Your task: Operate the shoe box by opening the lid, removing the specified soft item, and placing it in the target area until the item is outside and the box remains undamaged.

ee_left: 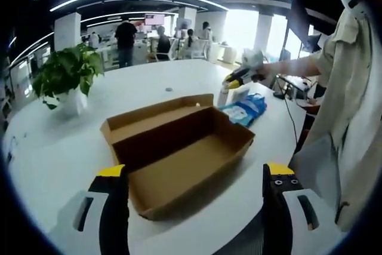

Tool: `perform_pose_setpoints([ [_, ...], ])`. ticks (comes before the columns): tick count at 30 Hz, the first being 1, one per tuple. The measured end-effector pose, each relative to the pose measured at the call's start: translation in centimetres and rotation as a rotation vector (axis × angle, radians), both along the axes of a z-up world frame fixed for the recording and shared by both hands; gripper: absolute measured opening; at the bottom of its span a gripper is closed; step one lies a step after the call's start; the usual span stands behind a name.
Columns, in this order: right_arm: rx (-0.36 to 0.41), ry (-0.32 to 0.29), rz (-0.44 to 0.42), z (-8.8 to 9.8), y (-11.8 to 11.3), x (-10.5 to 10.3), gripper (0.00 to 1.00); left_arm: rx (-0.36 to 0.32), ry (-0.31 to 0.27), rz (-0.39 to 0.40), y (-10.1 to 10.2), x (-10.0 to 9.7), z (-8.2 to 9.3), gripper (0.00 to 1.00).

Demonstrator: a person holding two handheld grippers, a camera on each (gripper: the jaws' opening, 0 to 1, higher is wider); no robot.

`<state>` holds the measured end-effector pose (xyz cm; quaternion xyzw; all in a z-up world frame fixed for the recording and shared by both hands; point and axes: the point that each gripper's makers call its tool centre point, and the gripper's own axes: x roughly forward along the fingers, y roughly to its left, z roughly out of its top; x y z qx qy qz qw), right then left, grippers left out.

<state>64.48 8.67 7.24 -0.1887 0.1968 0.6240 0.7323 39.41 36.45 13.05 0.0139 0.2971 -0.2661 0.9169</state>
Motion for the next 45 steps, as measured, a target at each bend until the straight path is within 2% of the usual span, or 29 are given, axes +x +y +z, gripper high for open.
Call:
perform_pose_setpoints([
  [10, -0.062, -0.004, 0.072, -0.2, -0.5, 0.4, 0.16, -0.002, 0.004, 0.016, 0.2, 0.0, -0.2, 0.95],
  [20, -0.112, -0.018, 0.102, -0.3, -0.9, 0.4, 0.16, -0.008, 0.008, 0.026, 0.4, -0.1, -0.6, 0.94],
  [32, -0.115, -0.022, 0.055, 0.0, -1.5, 0.9, 0.22, -0.021, 0.013, 0.056, 1.3, -0.3, -1.0, 0.91],
  [38, -0.097, -0.027, -0.006, 1.0, -2.0, 1.0, 0.27, -0.012, 0.025, 0.102, 2.4, -0.1, -1.6, 0.82],
  [45, -0.065, -0.030, -0.079, 2.5, -2.3, -0.3, 0.32, 0.013, 0.041, 0.155, 3.9, 0.2, -2.3, 0.69],
])
